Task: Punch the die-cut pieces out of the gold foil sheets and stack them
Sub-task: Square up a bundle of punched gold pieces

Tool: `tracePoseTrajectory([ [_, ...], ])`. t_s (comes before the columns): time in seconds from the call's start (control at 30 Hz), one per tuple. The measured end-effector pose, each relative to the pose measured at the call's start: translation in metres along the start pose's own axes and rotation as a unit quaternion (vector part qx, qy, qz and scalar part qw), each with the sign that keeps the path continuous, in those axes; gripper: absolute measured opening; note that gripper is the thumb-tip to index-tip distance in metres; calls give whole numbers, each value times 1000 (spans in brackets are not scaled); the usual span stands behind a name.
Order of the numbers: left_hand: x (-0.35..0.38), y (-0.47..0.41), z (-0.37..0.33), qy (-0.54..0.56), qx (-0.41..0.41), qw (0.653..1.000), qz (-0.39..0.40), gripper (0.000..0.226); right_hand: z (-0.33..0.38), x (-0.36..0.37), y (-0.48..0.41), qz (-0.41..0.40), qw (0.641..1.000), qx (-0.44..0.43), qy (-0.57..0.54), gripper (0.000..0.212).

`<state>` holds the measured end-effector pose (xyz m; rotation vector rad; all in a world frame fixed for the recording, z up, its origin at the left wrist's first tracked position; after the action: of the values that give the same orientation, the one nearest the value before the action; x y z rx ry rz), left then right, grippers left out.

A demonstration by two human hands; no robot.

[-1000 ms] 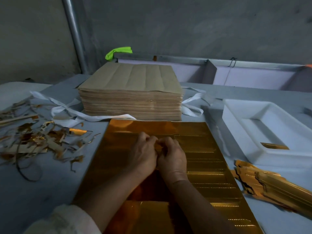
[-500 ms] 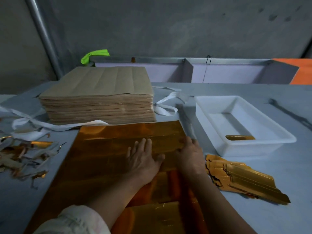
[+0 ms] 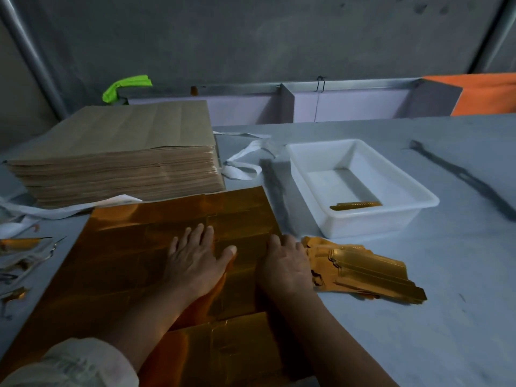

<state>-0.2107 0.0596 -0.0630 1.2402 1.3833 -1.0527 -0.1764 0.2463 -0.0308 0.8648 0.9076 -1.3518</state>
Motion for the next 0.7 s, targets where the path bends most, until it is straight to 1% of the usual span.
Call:
tracePoseTrajectory([
  [0.1, -1, 1, -1, -10, -1, 1000, 2, 92, 1, 1, 3, -8, 1000, -4, 4, 31],
  [0.2, -3, 3, -1, -9, -3, 1000, 6, 89, 3, 1, 3, -1, 1000, -10, 0, 33],
  [0.33, -5, 5, -4, -12, -5, 999, 29, 87, 1, -4, 7, 6, 999, -21, -24, 40],
  [0.43, -18, 1, -12, -28, -28, 998, 54, 82, -12, -20, 11, -13, 999, -14, -30, 39],
  [0.5, -34, 1, -29, -23, -35, 998, 37, 76, -26, -34, 13, -29, 1000, -5, -11, 38],
  [0.6, -50, 10, -81, 67, 19, 998, 7, 62, -58, -59, 19, -51, 997, 54, 29, 41],
  [0.7, -48, 19, -138, 143, 68, 987, 30, 47, -99, -78, 30, -52, 986, 151, 53, 39],
])
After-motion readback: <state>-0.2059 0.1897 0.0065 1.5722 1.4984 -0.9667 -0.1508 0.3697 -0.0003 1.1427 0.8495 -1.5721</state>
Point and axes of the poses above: each hand's wrist, its own y-axis away from the middle knuckle, its own x-axis out of the palm, z = x × y, the point moved 10 cm from there along -y, towards the middle knuckle, and after that the axes turned 5 degrees about -x, right-handed, at the moved point
